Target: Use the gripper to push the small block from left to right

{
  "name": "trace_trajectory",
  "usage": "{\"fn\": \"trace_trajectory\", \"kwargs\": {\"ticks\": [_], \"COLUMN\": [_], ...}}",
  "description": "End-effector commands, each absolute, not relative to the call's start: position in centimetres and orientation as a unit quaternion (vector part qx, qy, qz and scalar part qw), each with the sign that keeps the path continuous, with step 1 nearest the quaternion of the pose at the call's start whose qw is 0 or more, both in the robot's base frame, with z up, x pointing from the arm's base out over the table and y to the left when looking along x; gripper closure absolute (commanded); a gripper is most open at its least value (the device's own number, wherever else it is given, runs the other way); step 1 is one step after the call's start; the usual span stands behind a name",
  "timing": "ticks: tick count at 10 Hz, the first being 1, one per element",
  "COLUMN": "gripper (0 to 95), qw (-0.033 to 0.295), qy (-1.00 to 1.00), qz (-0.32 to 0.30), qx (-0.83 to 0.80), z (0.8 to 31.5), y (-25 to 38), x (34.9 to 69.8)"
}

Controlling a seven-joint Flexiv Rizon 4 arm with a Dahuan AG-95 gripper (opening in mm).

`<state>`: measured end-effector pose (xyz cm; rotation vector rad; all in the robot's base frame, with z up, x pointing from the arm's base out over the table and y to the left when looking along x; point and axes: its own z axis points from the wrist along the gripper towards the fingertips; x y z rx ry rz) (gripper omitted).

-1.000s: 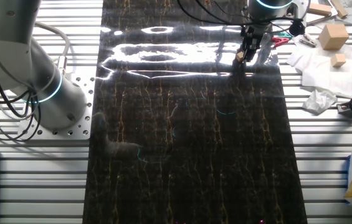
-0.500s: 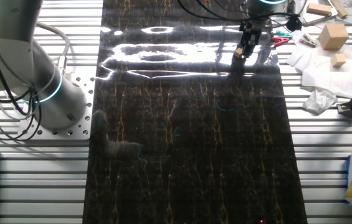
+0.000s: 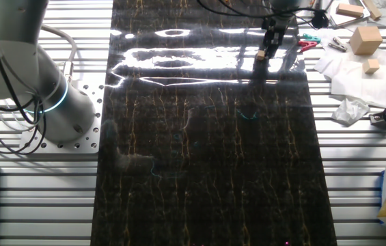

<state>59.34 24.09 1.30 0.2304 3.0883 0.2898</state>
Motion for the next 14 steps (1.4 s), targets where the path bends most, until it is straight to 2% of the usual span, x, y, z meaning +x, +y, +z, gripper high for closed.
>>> {"fn": "trace_trajectory", "kwargs": {"ticks": [1,7,14], "gripper": [19.0,19.0,19.0], "qw": [0.017,0.020,0.016], "qy": [0.994,0.997,0.993], "qz": [0.086,0.065,0.096], "qx": [0.070,0.045,0.067], "z": [1.3,1.8,1.1], "y": [24.1,22.8,22.3], "x": [59.3,59.3,58.1]}}
